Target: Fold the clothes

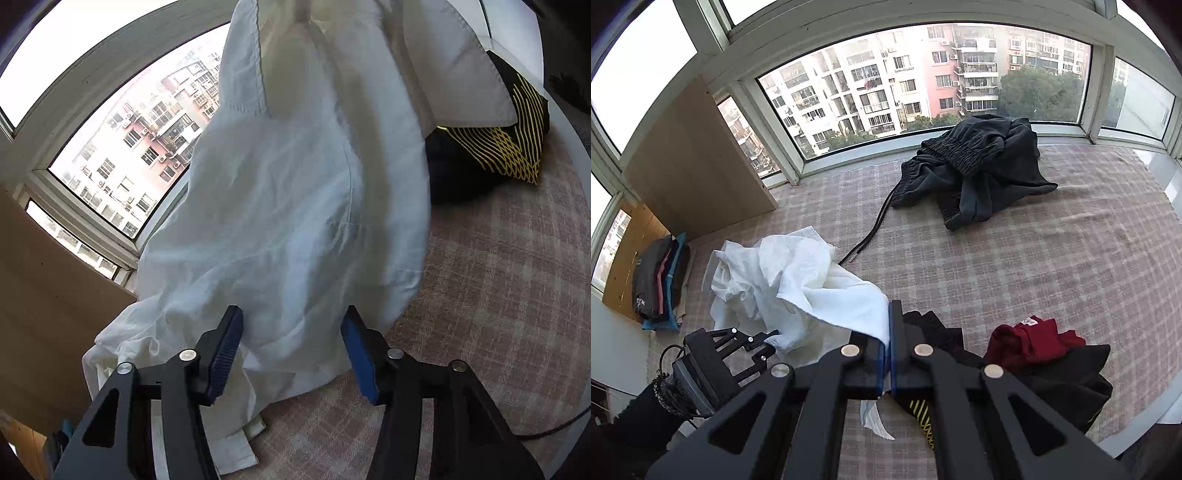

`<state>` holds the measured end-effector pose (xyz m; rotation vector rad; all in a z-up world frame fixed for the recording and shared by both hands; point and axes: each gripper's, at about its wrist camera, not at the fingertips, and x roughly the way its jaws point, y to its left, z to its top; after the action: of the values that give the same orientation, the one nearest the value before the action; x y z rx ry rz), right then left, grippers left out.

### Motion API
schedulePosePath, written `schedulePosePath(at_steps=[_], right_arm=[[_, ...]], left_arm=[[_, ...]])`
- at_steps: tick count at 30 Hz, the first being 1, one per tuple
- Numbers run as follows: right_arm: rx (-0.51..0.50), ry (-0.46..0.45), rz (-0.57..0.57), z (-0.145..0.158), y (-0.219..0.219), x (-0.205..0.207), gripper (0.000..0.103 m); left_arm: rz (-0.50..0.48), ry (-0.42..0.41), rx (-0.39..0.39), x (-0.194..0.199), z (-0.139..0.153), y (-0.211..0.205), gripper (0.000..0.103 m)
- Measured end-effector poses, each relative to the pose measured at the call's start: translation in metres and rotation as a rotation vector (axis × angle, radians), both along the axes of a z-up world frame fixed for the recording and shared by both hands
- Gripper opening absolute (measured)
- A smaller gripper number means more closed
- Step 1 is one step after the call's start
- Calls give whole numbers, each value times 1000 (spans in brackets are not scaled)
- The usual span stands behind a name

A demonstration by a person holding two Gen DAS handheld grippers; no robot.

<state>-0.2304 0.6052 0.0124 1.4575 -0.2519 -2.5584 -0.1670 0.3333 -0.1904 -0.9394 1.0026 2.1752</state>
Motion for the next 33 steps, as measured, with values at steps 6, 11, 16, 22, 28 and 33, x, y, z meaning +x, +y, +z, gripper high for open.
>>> schedulePosePath(at_steps=[6,11,16,22,28,33], right_arm=[[-18,-5,-27,1,10,-2,2],[-16,-17,-26,0,10,-4,2],[-2,-33,-13,1,8,-4,2],[-2,-27,-12,7,11,-1,2],[5,-15,6,10,5,2,2],[24,33,-5,19,3,1,2]], left_arm=[[41,-158,190,-26,52,-37,0],[-44,-151,214,3,69,-42,17],[-53,-33,159,36,33,-13,68],[-45,72,118,58,11,10,76],[38,185,13,39,-13,24,73],[82,-15,67,6,5,10,1]])
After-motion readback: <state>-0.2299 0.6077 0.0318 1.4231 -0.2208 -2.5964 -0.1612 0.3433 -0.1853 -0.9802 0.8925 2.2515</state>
